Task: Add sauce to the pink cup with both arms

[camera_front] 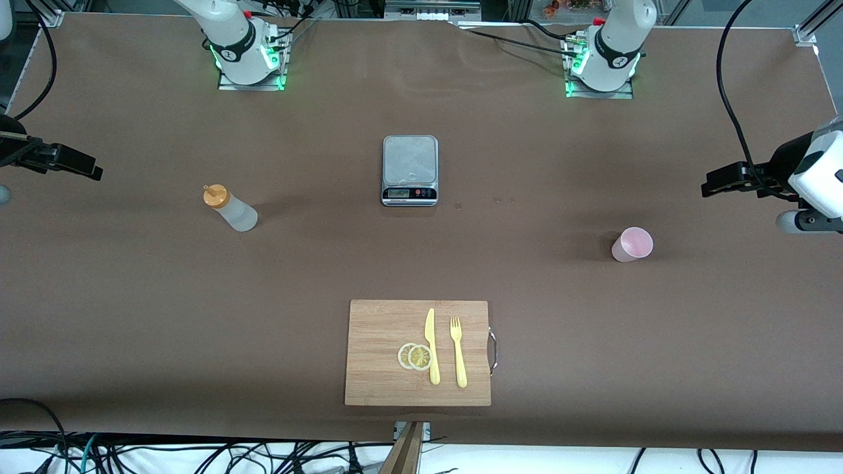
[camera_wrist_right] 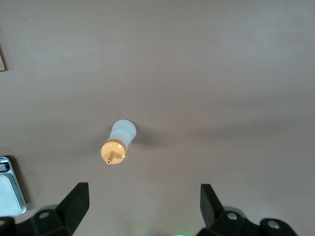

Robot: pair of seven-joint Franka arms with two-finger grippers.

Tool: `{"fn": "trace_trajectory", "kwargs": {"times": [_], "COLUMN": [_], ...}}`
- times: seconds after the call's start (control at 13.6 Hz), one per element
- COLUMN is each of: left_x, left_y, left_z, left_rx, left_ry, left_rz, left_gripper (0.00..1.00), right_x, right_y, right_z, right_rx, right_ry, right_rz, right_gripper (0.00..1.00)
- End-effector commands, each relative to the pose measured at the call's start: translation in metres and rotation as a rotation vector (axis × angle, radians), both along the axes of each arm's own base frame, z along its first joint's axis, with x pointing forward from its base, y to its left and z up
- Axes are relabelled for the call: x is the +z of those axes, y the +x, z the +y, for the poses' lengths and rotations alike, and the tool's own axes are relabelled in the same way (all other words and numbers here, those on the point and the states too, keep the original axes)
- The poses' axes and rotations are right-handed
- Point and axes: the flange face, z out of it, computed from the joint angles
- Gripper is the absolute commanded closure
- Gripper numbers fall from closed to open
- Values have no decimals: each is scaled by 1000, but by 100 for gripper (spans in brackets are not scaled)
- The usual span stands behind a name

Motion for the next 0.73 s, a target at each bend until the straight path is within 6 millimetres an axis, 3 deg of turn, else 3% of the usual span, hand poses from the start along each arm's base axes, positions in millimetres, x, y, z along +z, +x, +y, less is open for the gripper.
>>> {"fn": "trace_trajectory", "kwargs": {"times": [0.0, 0.66], "left_x": [5, 10], "left_y": [4, 1], "left_z": [-1, -11], "left_rx": [2, -14], "left_ry": [17, 11], "left_rz": [-16, -25], "left_gripper": [0, 0], "right_x": [3, 2], "right_y": [-3, -3], "right_z": [1, 0], "right_rx": [11, 9], "right_ry": [-3, -2], "right_rz": [-11, -10], "right_gripper": [0, 0]}}
